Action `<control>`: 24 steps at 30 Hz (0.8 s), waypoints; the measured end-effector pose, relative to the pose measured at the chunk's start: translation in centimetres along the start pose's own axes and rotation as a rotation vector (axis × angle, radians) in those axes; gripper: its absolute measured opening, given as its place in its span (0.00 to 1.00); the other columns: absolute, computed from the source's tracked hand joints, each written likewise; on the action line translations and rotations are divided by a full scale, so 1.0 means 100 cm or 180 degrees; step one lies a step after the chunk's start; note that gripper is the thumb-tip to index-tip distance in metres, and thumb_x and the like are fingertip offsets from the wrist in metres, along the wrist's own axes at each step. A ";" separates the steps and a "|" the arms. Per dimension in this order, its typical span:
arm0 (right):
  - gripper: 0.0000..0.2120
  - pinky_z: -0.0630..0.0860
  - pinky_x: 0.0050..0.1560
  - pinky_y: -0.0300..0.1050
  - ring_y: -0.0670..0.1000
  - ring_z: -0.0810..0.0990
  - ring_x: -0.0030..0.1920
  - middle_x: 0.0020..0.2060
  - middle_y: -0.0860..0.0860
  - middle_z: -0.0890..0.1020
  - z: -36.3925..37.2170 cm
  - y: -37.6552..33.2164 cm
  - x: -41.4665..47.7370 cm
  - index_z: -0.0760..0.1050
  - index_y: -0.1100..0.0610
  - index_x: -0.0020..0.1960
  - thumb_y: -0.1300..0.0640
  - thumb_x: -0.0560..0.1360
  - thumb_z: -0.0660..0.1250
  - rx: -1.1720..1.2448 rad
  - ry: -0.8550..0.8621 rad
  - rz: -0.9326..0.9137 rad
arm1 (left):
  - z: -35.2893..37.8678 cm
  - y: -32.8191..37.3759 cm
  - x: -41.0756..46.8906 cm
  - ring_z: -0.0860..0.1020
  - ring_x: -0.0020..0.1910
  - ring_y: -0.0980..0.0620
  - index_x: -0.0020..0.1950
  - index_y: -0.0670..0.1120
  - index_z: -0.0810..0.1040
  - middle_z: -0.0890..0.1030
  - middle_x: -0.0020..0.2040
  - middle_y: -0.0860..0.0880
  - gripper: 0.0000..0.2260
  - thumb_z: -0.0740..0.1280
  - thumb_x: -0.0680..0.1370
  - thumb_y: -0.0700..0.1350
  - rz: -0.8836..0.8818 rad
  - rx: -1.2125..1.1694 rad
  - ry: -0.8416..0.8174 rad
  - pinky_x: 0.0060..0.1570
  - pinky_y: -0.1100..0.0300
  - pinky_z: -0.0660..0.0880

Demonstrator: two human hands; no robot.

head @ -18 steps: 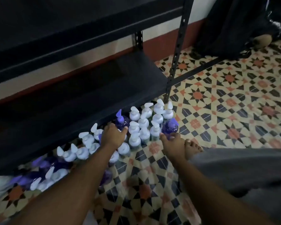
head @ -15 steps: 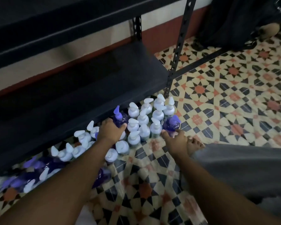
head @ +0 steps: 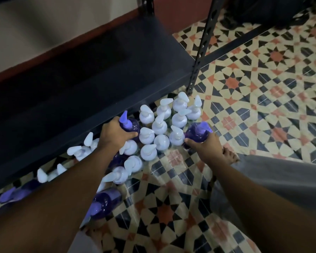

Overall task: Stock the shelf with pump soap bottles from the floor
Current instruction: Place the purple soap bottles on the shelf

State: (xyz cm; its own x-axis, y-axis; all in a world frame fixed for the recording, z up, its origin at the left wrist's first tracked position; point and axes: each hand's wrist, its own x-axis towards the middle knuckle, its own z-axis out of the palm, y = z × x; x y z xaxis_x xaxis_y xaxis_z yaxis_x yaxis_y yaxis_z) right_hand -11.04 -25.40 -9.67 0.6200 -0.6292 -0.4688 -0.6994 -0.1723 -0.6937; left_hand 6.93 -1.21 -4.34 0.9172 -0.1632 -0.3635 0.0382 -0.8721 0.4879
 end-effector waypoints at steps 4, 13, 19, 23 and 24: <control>0.28 0.67 0.36 0.36 0.49 0.80 0.47 0.50 0.47 0.82 -0.002 0.003 0.008 0.76 0.50 0.61 0.43 0.66 0.80 -0.0098 -0.0003 -0.0127 | 0.012 0.008 -0.003 0.79 0.51 0.42 0.57 0.44 0.75 0.80 0.52 0.45 0.28 0.83 0.65 0.53 -0.0153 -0.0092 0.0123 0.49 0.51 0.76; 0.26 0.73 0.41 0.45 0.49 0.80 0.45 0.47 0.44 0.81 -0.016 0.004 -0.004 0.74 0.46 0.57 0.43 0.63 0.80 -0.0178 0.0110 -0.0292 | 0.002 0.012 -0.016 0.76 0.44 0.46 0.54 0.45 0.73 0.77 0.46 0.48 0.24 0.80 0.66 0.51 -0.0126 0.0007 0.0284 0.43 0.56 0.71; 0.26 0.69 0.35 0.40 0.45 0.79 0.43 0.46 0.47 0.81 -0.041 -0.020 -0.022 0.76 0.49 0.57 0.47 0.62 0.80 0.0058 0.0247 -0.0418 | -0.024 0.029 -0.042 0.77 0.46 0.46 0.57 0.44 0.74 0.79 0.48 0.47 0.25 0.79 0.66 0.49 0.0221 -0.0026 0.0435 0.43 0.55 0.73; 0.26 0.71 0.39 0.43 0.50 0.79 0.47 0.48 0.47 0.80 -0.066 -0.056 -0.044 0.74 0.50 0.57 0.51 0.64 0.81 0.0211 0.0317 -0.0653 | -0.064 0.042 -0.070 0.78 0.49 0.46 0.59 0.46 0.75 0.79 0.51 0.50 0.27 0.79 0.63 0.50 0.0336 -0.0136 0.0546 0.47 0.53 0.76; 0.26 0.72 0.40 0.43 0.51 0.79 0.48 0.49 0.47 0.80 -0.073 -0.068 -0.052 0.72 0.49 0.57 0.51 0.64 0.81 0.0241 0.0333 -0.0739 | -0.077 0.046 -0.078 0.79 0.50 0.46 0.58 0.47 0.76 0.80 0.51 0.50 0.27 0.78 0.62 0.51 0.0388 -0.0155 0.0600 0.47 0.54 0.76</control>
State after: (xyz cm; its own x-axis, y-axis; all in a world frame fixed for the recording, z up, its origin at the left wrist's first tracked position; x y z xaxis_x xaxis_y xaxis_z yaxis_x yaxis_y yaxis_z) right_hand -12.10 -26.47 1.45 0.7178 -0.6550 -0.2360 -0.5117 -0.2665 -0.8168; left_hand 3.02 -0.39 6.78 0.9739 -0.1728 -0.1472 -0.0624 -0.8272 0.5585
